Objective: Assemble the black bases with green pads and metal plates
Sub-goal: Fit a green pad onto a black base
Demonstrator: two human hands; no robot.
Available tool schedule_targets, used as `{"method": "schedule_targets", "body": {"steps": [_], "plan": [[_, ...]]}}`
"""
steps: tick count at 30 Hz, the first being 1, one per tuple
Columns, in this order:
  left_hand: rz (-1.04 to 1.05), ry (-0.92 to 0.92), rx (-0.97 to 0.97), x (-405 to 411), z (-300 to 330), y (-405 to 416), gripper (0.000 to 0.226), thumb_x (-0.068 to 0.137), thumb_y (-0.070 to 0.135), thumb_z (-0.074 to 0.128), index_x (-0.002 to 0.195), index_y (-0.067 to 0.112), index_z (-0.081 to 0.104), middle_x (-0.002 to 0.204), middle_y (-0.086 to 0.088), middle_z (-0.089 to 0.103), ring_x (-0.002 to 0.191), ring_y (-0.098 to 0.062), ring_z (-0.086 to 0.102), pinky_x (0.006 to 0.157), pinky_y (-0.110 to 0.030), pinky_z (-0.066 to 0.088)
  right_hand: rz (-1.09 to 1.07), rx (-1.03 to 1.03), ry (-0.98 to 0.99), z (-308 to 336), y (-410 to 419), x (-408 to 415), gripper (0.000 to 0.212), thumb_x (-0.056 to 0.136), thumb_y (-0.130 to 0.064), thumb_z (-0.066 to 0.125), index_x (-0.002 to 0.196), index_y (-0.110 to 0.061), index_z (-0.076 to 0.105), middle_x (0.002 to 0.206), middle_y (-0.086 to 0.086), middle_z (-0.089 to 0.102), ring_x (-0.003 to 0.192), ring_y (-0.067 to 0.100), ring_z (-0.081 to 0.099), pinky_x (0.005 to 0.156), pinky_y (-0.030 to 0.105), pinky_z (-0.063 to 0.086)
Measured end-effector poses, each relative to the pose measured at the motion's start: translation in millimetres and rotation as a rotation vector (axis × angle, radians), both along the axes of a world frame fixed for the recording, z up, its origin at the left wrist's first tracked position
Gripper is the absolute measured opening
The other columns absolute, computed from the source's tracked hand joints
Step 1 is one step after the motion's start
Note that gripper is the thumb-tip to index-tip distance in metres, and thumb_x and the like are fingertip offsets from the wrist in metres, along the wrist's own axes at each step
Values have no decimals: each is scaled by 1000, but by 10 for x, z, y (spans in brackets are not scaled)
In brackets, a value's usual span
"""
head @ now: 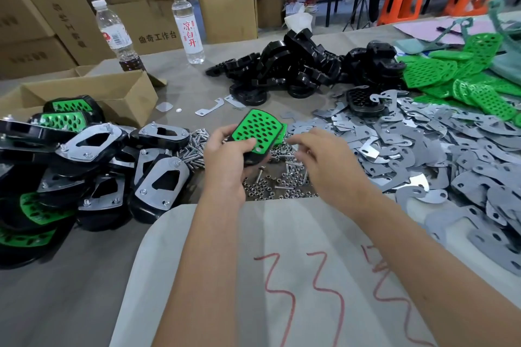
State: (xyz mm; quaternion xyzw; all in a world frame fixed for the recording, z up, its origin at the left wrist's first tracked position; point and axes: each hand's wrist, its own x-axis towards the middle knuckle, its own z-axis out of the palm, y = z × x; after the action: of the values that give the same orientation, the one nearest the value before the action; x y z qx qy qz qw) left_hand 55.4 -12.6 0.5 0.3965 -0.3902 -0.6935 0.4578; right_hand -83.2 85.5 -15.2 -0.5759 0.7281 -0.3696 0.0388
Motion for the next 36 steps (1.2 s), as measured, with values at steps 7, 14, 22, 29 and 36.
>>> {"method": "schedule_targets", "body": {"steps": [7, 14, 22, 29, 36], "plan": [[-188, -243, -260, -238, -54, 251, 37, 86, -9, 74, 114, 16, 72, 102, -12, 72, 82, -28, 76, 57, -34, 62, -107, -363, -307, 72, 161, -214, 20, 96, -3, 67, 101, -18, 78, 94, -5, 70, 87, 9, 64, 79, 25, 49], [-201, -383, -477, -350, -84, 373, 32, 71, 20, 78, 103, 22, 71, 92, -4, 72, 94, -34, 71, 78, -58, 62, -54, -493, -511, 90, 162, -122, 26, 83, -8, 83, 82, -33, 76, 79, -10, 77, 74, 9, 72, 74, 22, 56], [-142, -471, -695, -403, -77, 452, 26, 76, 27, 70, 100, 22, 75, 89, 11, 73, 90, -14, 70, 84, -42, 58, -144, -524, -212, 61, 156, -103, 13, 84, -7, 81, 81, -18, 75, 77, -14, 71, 74, 5, 63, 72, 17, 49], [-113, -395, -642, -331, -39, 411, 29, 76, 18, 69, 104, 11, 76, 94, -2, 76, 87, -9, 67, 81, -27, 55, 7, -446, -39, 65, 140, -144, 10, 90, -11, 78, 99, -12, 82, 99, 4, 69, 97, 22, 61, 90, 29, 48], [-64, -161, -244, -180, 48, 285, 27, 92, -3, 63, 110, 12, 77, 98, -11, 76, 83, -23, 72, 79, -49, 61, 80, -238, 41, 2, 121, -63, 39, 102, -27, 64, 140, -26, 65, 133, 1, 58, 121, 26, 38, 112, 26, 28]]}}
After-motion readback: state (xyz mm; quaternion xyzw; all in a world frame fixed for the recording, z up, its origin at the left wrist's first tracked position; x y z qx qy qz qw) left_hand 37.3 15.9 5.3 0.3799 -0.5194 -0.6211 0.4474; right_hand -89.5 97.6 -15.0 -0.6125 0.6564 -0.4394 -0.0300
